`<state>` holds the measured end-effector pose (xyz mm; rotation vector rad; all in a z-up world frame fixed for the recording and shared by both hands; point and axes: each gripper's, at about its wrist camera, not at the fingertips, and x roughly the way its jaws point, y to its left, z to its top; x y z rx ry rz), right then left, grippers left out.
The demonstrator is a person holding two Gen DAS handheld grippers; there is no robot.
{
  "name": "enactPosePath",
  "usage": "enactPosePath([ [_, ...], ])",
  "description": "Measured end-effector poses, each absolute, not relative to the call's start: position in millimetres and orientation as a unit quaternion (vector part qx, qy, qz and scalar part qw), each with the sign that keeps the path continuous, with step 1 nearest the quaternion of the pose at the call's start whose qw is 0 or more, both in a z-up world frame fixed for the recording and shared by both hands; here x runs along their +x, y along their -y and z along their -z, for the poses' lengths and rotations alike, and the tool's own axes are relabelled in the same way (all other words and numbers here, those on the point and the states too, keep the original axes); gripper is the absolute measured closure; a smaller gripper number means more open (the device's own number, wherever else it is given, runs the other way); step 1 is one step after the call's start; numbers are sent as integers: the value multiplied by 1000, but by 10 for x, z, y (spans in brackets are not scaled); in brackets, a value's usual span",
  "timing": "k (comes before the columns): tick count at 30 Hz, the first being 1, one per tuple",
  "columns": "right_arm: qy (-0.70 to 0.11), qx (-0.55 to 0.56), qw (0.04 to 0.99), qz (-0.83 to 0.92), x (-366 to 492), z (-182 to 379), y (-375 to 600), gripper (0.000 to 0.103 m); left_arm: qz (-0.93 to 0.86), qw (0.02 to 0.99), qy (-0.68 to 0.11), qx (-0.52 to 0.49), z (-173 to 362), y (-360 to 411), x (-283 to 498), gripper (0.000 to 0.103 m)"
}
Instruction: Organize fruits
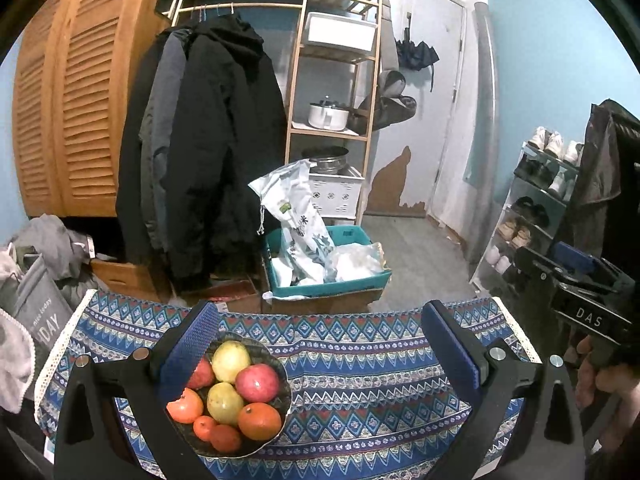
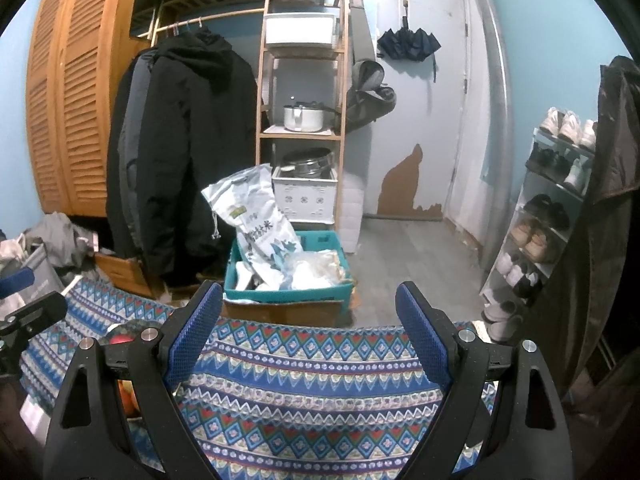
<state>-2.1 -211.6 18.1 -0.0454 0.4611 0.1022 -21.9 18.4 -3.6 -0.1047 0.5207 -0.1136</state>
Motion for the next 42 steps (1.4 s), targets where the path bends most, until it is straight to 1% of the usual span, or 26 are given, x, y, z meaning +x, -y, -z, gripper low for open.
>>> enactPosePath([
  [19, -226, -27, 972, -52, -40, -196, 2109, 16, 39, 959, -270, -74, 47, -274, -198, 1],
  [42, -227, -29, 972, -52, -44, -198, 2110, 16, 9, 965, -260, -46, 4, -236, -222, 1],
])
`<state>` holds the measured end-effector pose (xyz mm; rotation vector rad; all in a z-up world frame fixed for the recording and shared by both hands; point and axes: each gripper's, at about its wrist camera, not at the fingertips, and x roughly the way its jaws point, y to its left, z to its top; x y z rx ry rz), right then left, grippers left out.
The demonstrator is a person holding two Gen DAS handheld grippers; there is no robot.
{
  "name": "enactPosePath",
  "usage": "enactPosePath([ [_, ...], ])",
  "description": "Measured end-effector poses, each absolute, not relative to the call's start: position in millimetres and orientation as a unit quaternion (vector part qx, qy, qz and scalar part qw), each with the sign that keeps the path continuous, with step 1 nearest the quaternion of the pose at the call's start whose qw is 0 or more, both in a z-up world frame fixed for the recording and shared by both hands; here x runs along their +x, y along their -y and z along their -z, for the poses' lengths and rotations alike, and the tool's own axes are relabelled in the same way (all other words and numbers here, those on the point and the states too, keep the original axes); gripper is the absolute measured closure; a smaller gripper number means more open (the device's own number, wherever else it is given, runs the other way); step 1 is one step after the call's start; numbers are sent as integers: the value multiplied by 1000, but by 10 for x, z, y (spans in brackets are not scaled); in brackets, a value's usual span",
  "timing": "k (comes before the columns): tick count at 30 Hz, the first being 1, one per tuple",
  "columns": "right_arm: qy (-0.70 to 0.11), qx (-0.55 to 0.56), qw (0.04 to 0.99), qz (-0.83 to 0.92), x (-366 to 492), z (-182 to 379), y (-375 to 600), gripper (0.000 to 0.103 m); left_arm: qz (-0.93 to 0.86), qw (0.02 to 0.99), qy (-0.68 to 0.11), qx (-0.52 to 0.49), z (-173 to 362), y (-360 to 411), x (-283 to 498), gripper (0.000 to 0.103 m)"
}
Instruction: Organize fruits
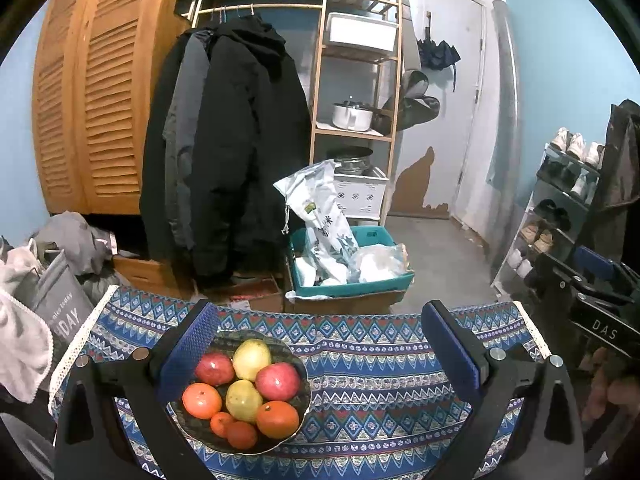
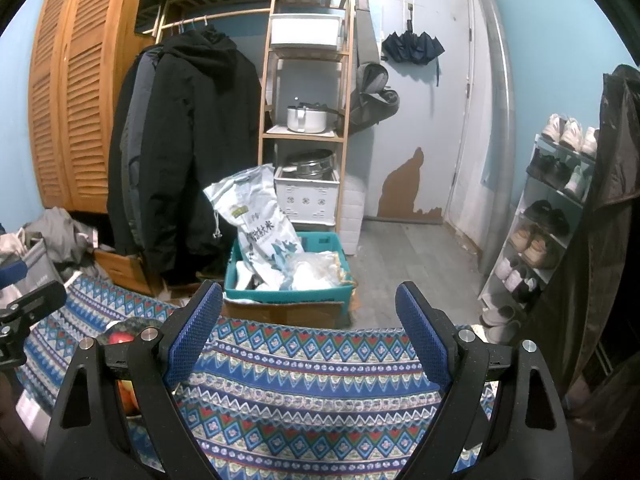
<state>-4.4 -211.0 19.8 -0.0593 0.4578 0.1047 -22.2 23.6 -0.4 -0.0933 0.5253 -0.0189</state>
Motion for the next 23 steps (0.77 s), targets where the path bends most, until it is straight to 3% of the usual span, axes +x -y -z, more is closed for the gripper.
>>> enactPosePath([
  [23, -226, -31, 972, -52, -45, -205, 2124, 16, 9, 966, -254, -46, -14, -252, -231, 1],
])
